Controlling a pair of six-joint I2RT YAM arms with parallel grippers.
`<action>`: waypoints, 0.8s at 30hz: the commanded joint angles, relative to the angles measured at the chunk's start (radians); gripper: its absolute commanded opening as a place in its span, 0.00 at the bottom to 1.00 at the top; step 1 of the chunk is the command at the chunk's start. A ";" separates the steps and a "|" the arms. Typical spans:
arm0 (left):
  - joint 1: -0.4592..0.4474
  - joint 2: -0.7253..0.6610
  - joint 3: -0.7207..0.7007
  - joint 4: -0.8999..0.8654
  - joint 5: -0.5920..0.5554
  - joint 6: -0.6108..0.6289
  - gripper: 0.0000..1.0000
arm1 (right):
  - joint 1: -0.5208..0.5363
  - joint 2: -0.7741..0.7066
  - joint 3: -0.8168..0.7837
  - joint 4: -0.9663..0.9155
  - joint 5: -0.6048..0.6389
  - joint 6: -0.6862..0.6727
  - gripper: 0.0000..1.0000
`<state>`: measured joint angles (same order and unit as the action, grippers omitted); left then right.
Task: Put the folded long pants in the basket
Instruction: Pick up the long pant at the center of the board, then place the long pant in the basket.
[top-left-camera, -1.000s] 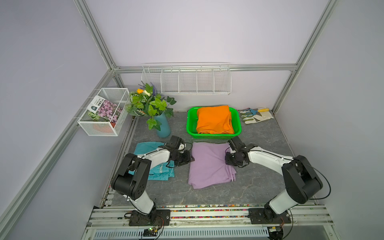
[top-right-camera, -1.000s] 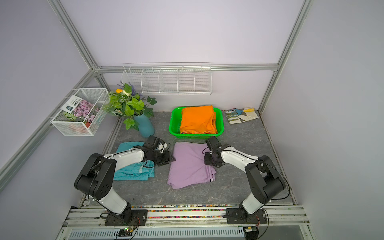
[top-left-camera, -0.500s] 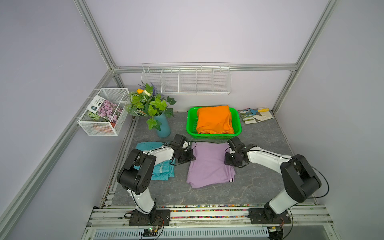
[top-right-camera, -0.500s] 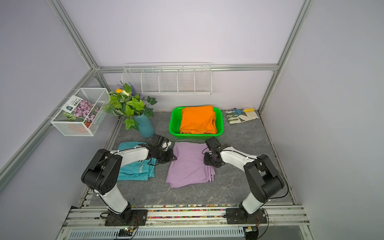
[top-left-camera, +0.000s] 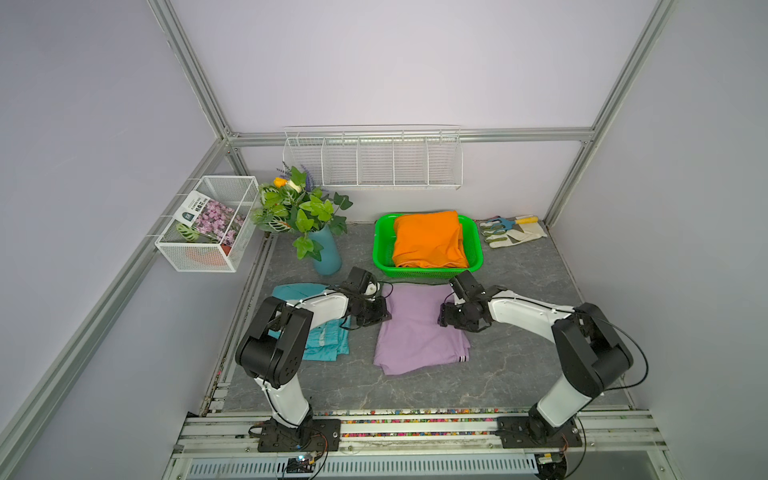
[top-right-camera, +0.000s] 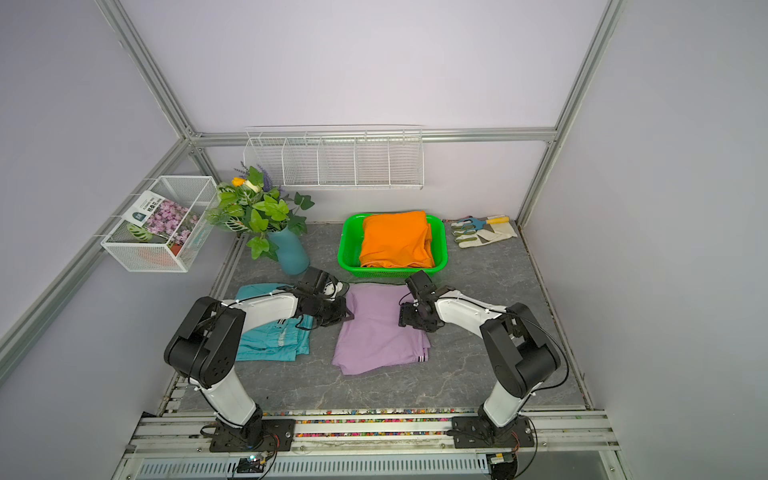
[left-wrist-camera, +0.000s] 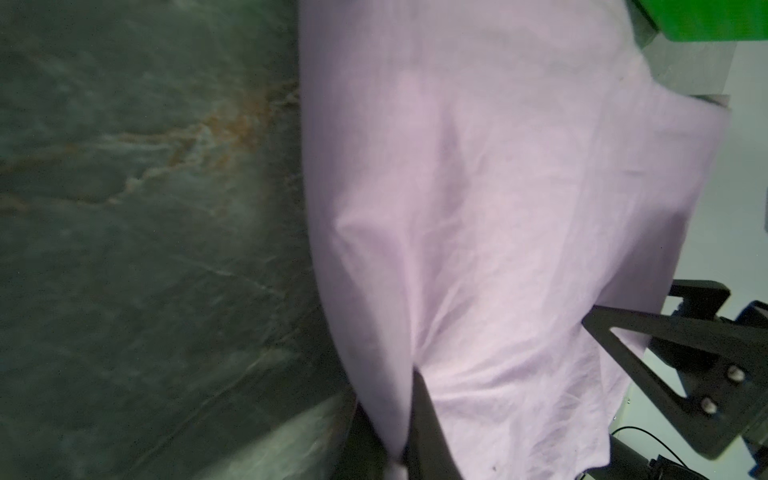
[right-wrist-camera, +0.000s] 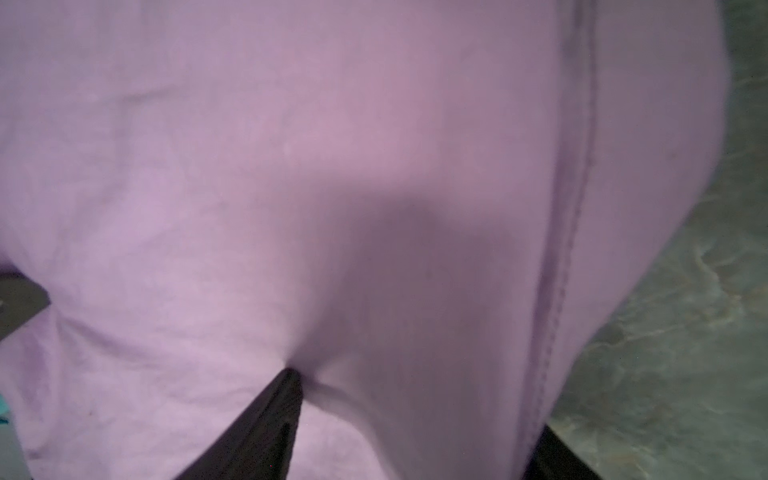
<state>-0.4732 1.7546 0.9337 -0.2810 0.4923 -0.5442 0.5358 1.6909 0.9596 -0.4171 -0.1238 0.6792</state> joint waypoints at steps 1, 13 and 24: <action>-0.008 0.017 0.017 -0.020 0.001 0.007 0.04 | 0.007 0.088 -0.054 0.031 -0.082 0.018 0.55; -0.010 -0.024 0.082 -0.082 0.025 0.000 0.00 | 0.005 -0.009 -0.043 0.066 -0.129 0.020 0.00; -0.043 -0.139 0.258 -0.200 0.067 -0.038 0.00 | 0.004 -0.201 0.151 -0.185 -0.078 -0.057 0.00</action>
<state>-0.5083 1.6367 1.1400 -0.4583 0.5175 -0.5617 0.5327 1.5532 1.0634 -0.5198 -0.2012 0.6590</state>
